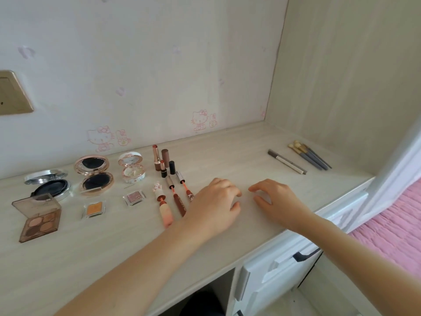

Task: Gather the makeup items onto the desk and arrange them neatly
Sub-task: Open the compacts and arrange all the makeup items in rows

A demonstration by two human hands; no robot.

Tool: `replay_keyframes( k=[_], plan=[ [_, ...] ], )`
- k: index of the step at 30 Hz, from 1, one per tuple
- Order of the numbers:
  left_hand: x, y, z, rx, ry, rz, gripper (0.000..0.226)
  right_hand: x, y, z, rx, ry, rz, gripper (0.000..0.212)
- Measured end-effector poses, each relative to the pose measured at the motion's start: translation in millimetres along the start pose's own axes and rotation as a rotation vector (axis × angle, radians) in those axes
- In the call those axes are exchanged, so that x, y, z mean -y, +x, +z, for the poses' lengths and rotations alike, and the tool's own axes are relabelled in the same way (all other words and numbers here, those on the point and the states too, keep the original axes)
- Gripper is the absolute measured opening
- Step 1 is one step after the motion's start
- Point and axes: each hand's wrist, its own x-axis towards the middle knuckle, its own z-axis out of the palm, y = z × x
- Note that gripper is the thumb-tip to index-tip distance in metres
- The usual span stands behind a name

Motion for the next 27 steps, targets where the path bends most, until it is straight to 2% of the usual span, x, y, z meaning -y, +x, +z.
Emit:
replay_keyframes(
  k=[11,19,27],
  plan=[
    [-24,104,54,0.139,-0.096,-0.072,0.032,-73,-13,-37,-0.149,-0.047,0.152,0.023],
    [-25,170,89,-0.022,-0.232,-0.249,0.033,-107,12,-41,-0.297,-0.099,0.253,0.022],
    [-11,200,107,0.07,-0.111,-0.187,0.051,-115,27,-30,-0.328,-0.226,0.223,0.029]
  ],
)
